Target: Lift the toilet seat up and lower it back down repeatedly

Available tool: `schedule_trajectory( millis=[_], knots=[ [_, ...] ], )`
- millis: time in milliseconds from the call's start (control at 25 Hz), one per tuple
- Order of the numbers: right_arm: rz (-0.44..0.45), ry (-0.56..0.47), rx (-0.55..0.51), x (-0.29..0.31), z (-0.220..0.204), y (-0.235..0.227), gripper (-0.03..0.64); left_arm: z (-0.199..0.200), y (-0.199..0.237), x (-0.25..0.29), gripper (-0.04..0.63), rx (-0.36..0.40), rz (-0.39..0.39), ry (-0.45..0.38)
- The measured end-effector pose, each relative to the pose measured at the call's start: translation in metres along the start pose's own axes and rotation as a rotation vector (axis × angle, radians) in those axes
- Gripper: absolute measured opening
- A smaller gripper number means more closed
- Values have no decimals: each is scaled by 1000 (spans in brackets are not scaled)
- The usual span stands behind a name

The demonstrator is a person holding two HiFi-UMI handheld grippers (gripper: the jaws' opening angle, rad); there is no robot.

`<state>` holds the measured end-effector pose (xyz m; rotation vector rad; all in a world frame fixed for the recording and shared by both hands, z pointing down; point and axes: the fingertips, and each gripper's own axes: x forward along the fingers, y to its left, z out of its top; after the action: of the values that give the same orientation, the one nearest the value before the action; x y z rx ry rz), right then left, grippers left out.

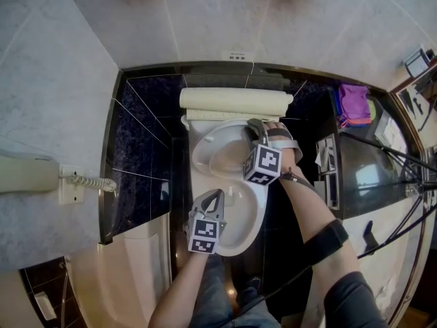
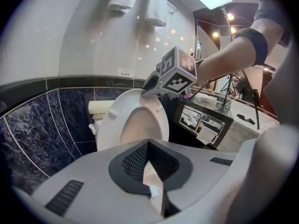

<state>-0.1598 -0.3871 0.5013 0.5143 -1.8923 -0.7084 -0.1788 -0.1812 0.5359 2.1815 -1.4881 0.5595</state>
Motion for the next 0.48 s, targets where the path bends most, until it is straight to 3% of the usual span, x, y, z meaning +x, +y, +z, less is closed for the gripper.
schedule_trajectory(
  millis=[480],
  knots=[
    [-19,-45,13,-55,7,37,95,-26,-23,-3,-9,-11,17,31]
  ],
)
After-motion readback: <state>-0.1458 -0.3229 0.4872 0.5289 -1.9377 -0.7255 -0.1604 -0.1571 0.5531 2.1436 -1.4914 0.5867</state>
